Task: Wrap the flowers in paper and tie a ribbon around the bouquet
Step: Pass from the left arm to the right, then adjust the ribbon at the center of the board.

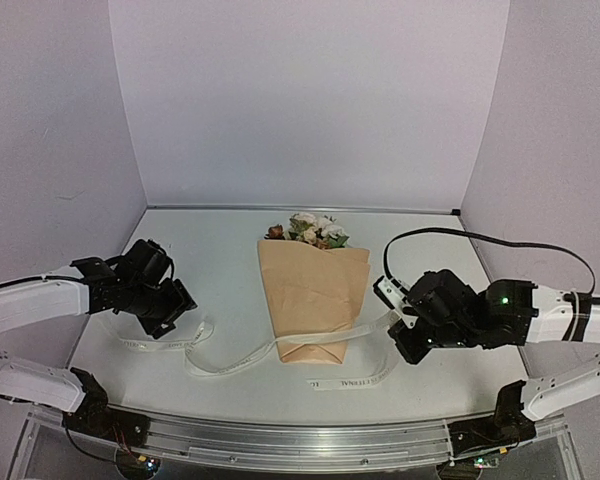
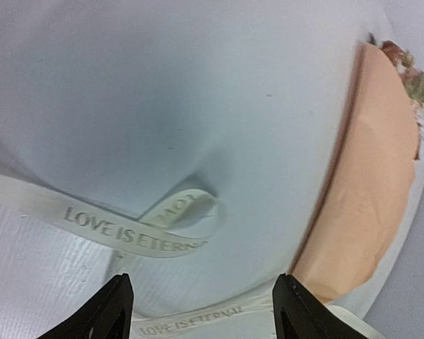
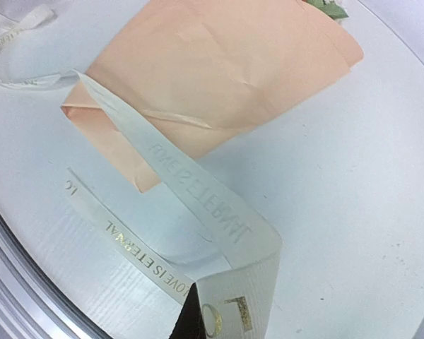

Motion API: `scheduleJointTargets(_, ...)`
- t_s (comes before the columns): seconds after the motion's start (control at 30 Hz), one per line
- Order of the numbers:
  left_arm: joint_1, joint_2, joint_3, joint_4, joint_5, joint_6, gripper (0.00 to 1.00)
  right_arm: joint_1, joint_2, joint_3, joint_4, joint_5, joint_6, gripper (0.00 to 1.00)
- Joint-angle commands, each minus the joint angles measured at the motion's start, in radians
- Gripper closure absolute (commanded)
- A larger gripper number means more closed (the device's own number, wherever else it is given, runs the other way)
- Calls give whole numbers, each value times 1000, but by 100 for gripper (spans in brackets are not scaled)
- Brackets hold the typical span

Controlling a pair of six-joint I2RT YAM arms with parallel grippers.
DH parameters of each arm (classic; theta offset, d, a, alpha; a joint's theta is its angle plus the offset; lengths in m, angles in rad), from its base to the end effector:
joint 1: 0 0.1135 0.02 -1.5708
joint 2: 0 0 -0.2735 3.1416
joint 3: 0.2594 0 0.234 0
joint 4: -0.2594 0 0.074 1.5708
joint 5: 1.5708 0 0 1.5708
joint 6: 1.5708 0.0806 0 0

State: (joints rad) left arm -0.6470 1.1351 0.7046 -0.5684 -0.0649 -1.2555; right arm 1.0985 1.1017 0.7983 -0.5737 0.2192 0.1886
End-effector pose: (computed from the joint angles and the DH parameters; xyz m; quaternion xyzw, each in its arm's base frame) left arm 0.1777 -0.1277 0.1917 -0.2960 0.9121 -0.2115 0.1890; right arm 0.1192 0.1948 0.2298 -0.3774 0.8561 0.1205 0.3320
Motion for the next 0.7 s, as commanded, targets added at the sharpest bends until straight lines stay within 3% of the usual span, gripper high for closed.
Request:
scheduleJointTargets(0.0,13,-16,-42,-143,-85,-182,30,0,-72,-27,-117,134,-34,100)
scheduleJointTargets(0.3,13,-23,-173,-74,-44,-408,40,-12,-134,-66,-119,151,-55,100)
scheduleJointTargets(0.67,12,183,-125,109,-15,-456,47,-16,-145,-70,-118,127,-65,100)
